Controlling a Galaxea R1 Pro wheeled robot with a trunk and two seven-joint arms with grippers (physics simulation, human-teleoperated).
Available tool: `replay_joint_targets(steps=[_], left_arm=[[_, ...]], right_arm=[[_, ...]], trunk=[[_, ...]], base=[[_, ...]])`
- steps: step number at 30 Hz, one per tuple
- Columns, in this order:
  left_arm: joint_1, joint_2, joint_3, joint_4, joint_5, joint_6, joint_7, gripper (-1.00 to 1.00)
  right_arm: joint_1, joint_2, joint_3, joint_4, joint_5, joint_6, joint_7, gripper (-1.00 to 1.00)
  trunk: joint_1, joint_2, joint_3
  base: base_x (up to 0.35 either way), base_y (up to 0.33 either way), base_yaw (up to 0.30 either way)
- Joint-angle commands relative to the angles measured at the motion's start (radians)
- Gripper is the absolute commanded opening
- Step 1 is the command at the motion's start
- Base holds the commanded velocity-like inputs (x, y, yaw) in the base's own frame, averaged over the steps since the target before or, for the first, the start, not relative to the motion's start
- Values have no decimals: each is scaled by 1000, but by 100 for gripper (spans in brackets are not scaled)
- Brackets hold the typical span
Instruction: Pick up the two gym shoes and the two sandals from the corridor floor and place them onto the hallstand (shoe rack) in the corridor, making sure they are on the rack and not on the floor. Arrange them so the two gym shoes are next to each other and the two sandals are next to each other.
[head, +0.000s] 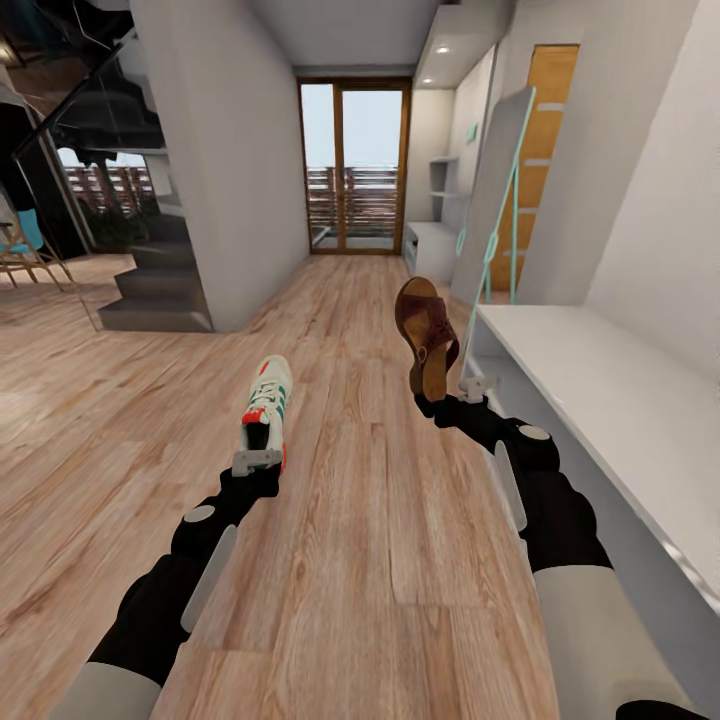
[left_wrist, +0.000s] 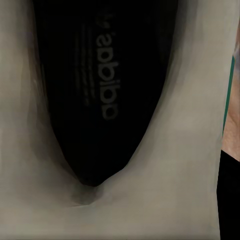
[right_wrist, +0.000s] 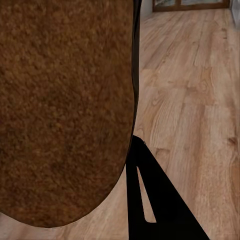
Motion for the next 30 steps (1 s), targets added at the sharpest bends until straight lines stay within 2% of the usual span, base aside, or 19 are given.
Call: replay_joint_targets(steps=[1,16,30], left_arm=[[-1,1,-3,-1,10,4,10,-100],[0,1,-3,-1,11,4,10,-100],[0,1,-3,-1,10,3,10,-100]], right_arm=[[0,1,-4,-1,8,5,9,-100],[-1,1,-4,-1,8,5,9,-100],[-1,1,-4,-1,8,5,9,-100]], trunk=[[-1,0,5],[-7,3,87],[-7,3,110]], base=[[0,0,0],[0,0,0],[0,0,0]])
